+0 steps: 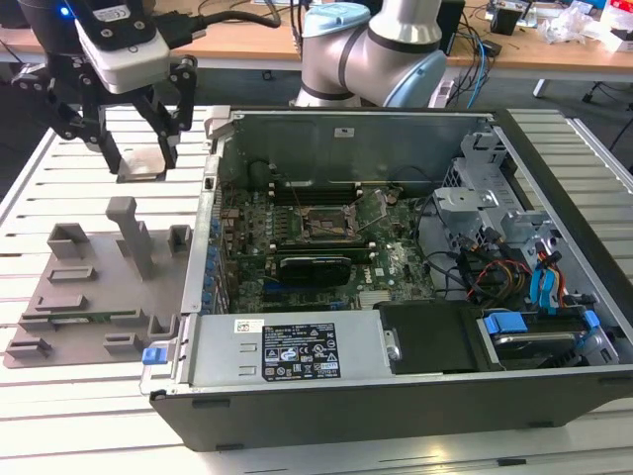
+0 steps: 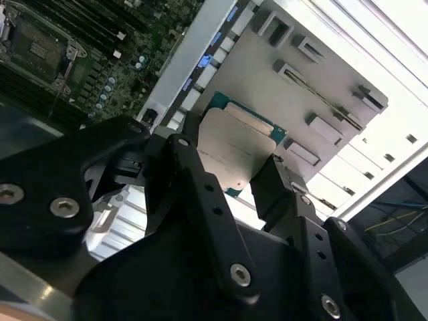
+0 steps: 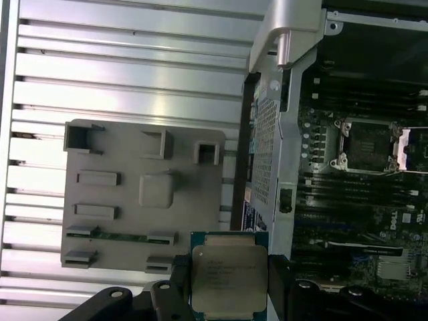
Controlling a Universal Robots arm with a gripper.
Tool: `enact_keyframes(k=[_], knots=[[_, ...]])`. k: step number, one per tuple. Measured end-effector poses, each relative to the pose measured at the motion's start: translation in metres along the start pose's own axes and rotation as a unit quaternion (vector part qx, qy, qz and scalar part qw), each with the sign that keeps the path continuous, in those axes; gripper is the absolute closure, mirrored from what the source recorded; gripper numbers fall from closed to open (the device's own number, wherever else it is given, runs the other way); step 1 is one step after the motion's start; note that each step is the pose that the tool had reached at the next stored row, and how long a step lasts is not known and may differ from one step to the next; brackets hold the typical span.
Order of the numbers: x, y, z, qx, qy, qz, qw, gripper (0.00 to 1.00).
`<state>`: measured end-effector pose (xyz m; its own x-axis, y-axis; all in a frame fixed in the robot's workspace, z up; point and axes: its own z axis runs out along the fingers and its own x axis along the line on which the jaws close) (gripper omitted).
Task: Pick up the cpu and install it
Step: 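Pick up the cpu and move it towards the insertion slot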
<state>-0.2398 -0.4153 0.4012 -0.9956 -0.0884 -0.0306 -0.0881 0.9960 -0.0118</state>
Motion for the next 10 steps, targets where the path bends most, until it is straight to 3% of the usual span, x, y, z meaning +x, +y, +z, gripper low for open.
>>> enact_keyframes(k=[10], knots=[[-0.0234, -0.0021, 0.0007, 0.0001, 0.0, 0.0, 1.0, 0.45]])
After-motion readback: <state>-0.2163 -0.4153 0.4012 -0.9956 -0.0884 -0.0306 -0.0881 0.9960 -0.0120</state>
